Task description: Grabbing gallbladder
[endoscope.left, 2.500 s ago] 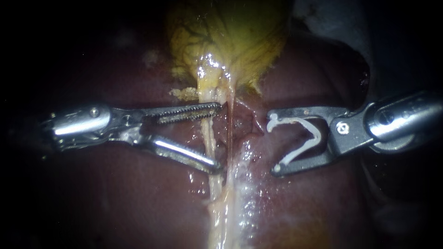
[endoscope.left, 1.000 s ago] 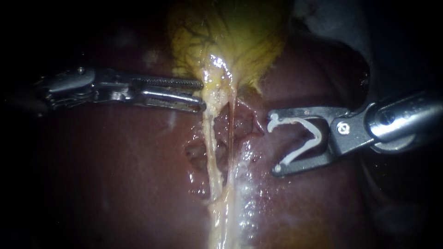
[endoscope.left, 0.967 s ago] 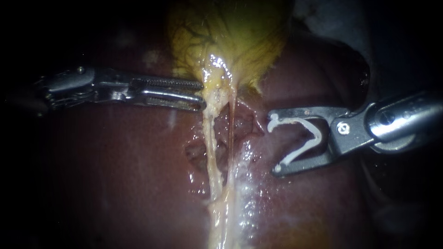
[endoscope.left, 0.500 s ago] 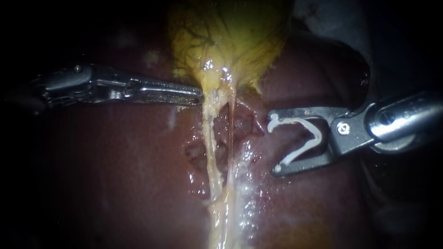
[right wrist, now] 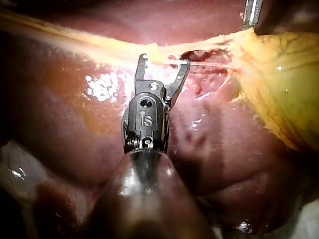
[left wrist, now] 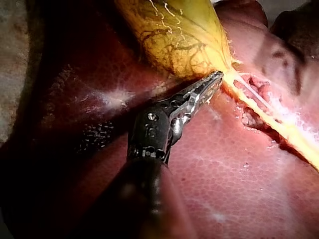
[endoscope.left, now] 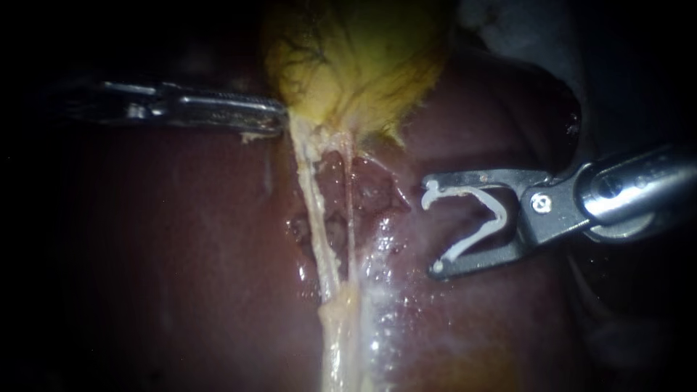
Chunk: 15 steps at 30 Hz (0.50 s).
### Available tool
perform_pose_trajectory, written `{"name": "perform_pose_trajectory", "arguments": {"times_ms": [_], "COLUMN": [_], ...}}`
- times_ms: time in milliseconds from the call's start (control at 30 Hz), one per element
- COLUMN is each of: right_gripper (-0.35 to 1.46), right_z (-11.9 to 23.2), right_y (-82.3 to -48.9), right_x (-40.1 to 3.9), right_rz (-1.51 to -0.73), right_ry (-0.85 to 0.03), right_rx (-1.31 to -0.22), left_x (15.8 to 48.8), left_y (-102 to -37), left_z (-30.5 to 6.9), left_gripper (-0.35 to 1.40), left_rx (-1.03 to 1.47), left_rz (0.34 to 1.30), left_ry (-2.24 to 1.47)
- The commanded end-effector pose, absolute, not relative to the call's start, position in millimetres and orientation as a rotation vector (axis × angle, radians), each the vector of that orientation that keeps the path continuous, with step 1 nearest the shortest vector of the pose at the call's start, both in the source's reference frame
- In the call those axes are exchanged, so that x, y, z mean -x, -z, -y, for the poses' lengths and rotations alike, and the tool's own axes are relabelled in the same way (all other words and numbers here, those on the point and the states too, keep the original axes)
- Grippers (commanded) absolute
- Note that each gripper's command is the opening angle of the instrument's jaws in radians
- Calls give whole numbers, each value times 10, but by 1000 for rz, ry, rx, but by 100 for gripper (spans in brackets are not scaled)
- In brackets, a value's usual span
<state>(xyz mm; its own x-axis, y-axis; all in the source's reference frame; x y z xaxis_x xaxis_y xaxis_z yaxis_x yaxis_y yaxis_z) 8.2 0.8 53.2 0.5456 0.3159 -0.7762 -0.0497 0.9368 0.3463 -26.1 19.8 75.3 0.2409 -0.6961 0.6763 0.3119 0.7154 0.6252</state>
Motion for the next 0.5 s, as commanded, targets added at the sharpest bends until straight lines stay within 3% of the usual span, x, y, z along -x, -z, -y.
{"name": "perform_pose_trajectory", "arguments": {"times_ms": [33,500], "right_gripper": [58,58], "right_z": [-8,-8], "right_y": [-533,-533], "right_x": [-82,-82], "right_rz": [-973,-973], "right_ry": [-221,-221], "right_rx": [-299,-299], "left_x": [256,250], "left_y": [-746,-744], "left_z": [-202,-202], "left_gripper": [-35,-35], "left_rx": [-391,-377], "left_rz": [1135,1135], "left_ry": [721,730]}}
